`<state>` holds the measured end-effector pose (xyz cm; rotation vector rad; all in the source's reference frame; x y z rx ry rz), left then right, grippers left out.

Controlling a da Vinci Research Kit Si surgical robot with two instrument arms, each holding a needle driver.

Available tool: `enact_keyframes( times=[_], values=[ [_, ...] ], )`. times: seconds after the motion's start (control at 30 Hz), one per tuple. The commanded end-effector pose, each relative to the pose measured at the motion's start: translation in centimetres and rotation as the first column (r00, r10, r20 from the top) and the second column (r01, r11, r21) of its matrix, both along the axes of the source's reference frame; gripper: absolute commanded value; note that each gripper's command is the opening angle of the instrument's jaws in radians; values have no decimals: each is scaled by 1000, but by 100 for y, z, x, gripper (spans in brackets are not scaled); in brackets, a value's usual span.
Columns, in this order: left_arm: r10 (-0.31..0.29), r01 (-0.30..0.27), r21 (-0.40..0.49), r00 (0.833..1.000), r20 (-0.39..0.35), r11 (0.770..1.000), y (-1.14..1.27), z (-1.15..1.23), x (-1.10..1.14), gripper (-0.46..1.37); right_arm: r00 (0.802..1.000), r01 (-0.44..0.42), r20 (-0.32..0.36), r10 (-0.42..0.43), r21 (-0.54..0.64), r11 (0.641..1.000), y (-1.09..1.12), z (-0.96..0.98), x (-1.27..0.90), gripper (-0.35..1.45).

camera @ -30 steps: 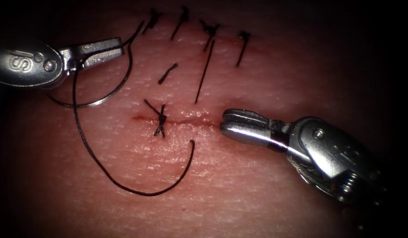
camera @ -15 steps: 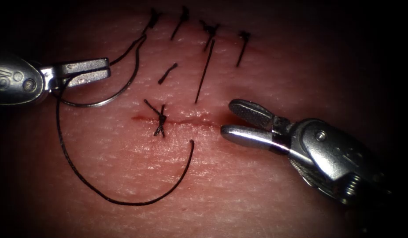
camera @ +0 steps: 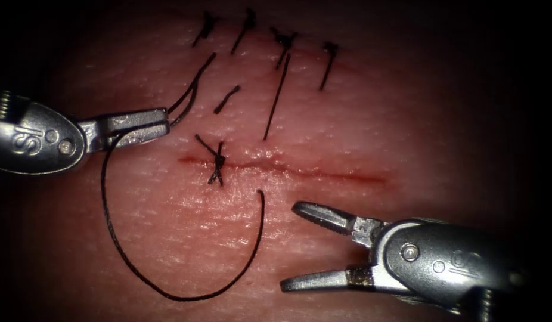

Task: Wound Closure
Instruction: Use the right tool to hand over more suture to the left gripper.

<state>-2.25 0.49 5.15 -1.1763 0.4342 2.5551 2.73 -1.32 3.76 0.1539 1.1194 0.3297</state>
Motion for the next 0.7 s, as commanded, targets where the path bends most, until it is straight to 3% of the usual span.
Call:
enact_keyframes(
  times=[0.03,0.37,0.6,0.67,0.7],
  values=[
    [0,0,9,1000,2,1000,0,0,-2,-35,1000,25,13,-25,-8,1000,-2,1,8,123],
    [-15,15,17,1000,-2,1000,4,-3,-11,-35,997,68,38,-67,-18,998,-19,3,74,121],
    [-18,18,16,1000,-5,1000,5,-4,-9,-35,995,79,65,-77,-29,996,-19,8,74,101],
    [-18,18,16,1000,-5,1000,5,-4,-9,-35,995,70,68,-67,-34,997,-16,7,67,75],
    [-18,18,16,1000,-5,1000,5,-4,-9,-35,995,72,67,-69,-33,997,-15,5,64,24]
  ],
)
